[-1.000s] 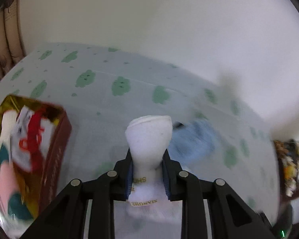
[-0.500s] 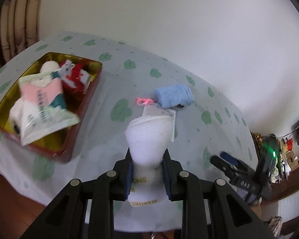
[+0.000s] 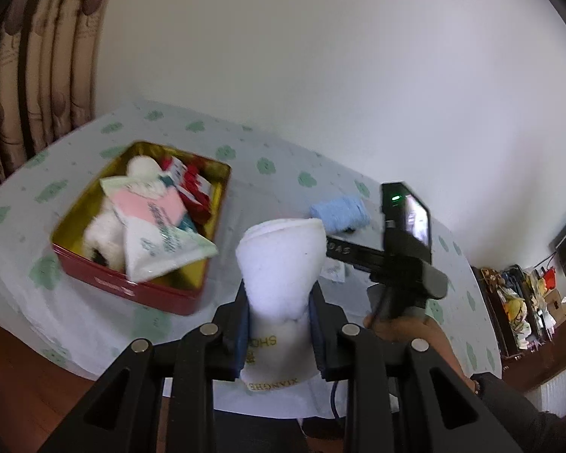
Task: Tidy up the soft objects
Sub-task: 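Lift the white baby sock with the left gripper while the right grasps the tissue packet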
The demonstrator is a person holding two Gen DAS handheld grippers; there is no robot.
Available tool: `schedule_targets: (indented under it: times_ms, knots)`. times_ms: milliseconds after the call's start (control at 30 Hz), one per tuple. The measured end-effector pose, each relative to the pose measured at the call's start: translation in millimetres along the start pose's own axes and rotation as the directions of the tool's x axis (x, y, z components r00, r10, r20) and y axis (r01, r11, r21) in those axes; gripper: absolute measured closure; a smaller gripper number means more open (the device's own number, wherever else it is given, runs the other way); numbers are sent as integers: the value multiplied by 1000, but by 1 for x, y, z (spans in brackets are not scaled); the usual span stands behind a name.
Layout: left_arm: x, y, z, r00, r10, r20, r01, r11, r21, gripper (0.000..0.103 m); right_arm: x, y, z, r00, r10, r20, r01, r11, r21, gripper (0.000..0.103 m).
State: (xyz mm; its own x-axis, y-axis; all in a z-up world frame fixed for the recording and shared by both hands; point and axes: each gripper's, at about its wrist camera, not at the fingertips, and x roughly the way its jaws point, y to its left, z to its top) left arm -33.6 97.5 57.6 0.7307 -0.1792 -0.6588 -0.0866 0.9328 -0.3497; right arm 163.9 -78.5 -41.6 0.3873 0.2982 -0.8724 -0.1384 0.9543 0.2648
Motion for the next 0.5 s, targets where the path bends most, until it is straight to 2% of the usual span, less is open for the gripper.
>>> schedule_targets:
  times_ms: [33,167,267,300,333,400,500]
  knots:
    - [-2,4,1,1000,0,2,0,1000,-1,75,7,1,0,1000,11,-18,-11,1000,26,2]
    - [-11,23,1,1000,-6,17,6,999,-37,75,18,11,1,997,-79,-15,79,997,-17,0]
    - [-13,38,1,1000,-2,23,3,998,-70,75,20,15,3,997,-80,3,80,996,-49,2]
    - [-13,41,1,1000,-1,21,3,997,-75,75,19,15,3,996,-93,15,94,993,-75,11]
    - [-13,43,0,1000,2,18,-1,997,-78,75,16,13,3,994,-107,28,109,990,-92,31]
    - [-16,49,-2,1000,19,19,-17,996,-92,75,11,7,6,996,-84,27,86,992,-96,56]
    - [-17,54,-3,999,33,23,-30,995,-100,75,4,-13,10,1000,3,-10,-3,998,-59,79]
